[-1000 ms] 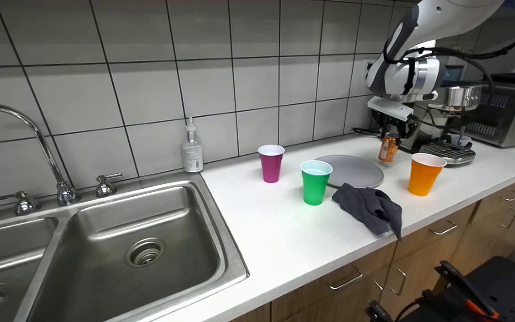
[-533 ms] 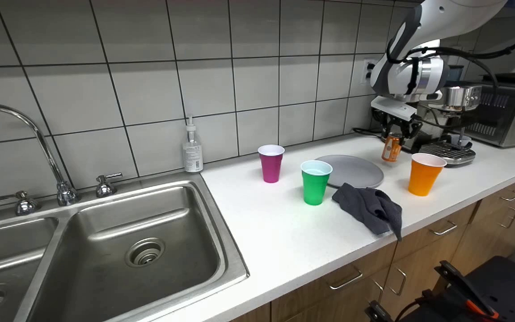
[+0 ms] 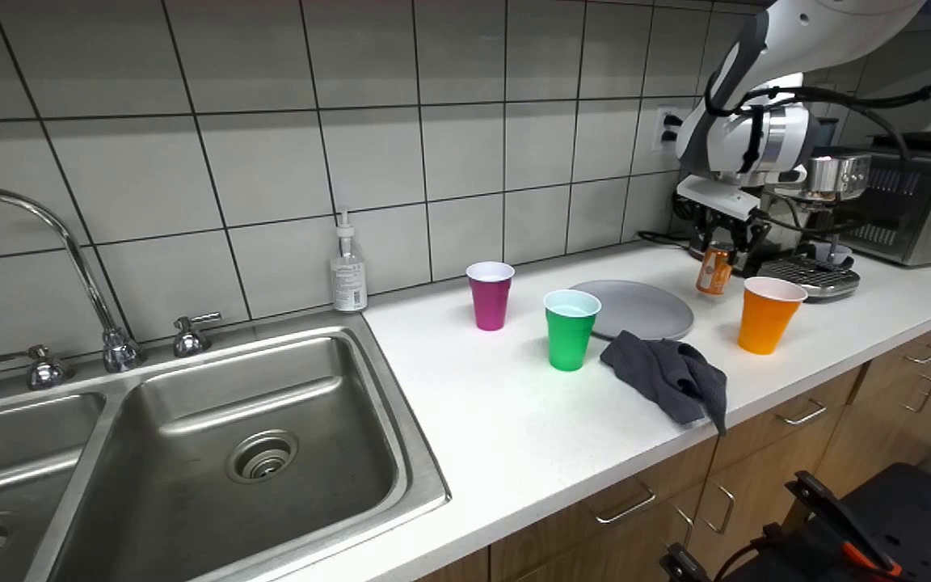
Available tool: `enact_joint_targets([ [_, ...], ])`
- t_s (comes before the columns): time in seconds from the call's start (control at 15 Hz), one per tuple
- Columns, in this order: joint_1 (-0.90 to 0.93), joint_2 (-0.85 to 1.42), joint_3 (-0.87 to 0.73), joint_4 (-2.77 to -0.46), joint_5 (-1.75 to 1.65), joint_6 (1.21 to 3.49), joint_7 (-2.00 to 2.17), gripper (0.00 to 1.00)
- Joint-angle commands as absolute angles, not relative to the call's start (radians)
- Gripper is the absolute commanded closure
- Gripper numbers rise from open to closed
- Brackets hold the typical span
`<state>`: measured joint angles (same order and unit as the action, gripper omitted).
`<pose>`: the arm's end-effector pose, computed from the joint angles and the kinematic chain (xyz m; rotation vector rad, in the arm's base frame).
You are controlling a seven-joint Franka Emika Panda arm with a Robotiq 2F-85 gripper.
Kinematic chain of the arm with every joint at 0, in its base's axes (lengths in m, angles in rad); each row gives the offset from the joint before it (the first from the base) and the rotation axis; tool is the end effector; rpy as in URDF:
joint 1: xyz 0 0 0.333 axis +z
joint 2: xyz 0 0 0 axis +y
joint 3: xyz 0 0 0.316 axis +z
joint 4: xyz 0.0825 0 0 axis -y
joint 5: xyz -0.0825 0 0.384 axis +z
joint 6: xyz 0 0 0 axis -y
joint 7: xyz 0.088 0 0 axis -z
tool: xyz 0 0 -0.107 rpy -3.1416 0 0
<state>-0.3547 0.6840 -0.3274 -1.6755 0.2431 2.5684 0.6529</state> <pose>0.5630 -0.4221 0.2461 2.3229 -2.0140 0.3905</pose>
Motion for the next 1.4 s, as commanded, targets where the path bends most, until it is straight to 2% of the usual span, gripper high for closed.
enact_joint_targets([
  [0.0,-0.366,0.684,-0.326,-1.654,0.266,2.552,0.648,0.61],
  [1.33,-0.366,0.701,-0.326,-1.659,0.274,2.555,0.647,0.61],
])
